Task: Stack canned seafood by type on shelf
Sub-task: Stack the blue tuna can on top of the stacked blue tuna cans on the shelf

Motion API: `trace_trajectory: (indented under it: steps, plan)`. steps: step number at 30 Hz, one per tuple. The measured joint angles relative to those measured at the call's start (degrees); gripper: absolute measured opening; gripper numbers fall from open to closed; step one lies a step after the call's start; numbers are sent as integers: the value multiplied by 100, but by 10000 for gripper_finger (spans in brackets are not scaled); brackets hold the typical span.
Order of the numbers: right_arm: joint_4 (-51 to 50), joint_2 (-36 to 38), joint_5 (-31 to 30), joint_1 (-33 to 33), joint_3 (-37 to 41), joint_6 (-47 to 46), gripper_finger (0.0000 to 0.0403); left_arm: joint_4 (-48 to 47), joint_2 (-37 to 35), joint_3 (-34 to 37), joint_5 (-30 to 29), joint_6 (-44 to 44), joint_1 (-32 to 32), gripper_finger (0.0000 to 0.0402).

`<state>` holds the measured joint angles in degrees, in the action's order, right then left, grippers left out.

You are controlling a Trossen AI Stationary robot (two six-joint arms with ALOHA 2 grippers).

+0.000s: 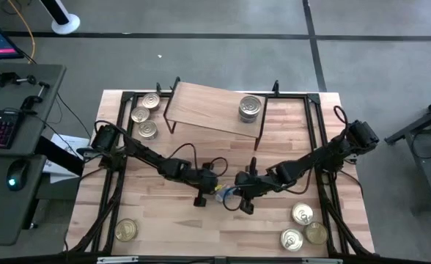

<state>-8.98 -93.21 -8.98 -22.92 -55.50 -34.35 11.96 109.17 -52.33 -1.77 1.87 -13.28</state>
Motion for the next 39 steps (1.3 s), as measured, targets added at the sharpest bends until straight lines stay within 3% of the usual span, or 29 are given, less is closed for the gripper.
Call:
trace_trajectory:
  steps: [6,11,13,16,20,27,30,36,39]
  plan:
    - [-259,0,-2,99,-564,622,0,-1207,-342,-20,-17,50,42,0]
    - [-934,-43,136,286,-1311,1505,1,-2586,-1210,69,-332,128,145,0]
    - [-1202,-138,508,463,-1612,1944,9,-2617,-1705,315,-604,383,156,0]
    - [-1515,-442,1140,683,-2043,2567,46,-2457,-2514,907,-929,1197,62,0]
    - [-1973,-1008,1807,816,-2618,3332,129,-2323,-3511,1547,-1582,2466,-426,0]
    - [-3067,-1903,1618,848,-3561,4720,261,-2221,-4336,1681,-2784,3234,-1572,0]
    - [-3222,-2101,1627,844,-3709,5118,280,-2095,-4373,1612,-3213,3397,-1847,0]
    - [-3213,-2240,1700,844,-3640,5271,284,-2109,-4348,1446,-3486,3801,-2107,0]
    - [-3089,-2253,1513,844,-3455,5281,284,-2093,-4350,1384,-3913,3795,-2190,0]
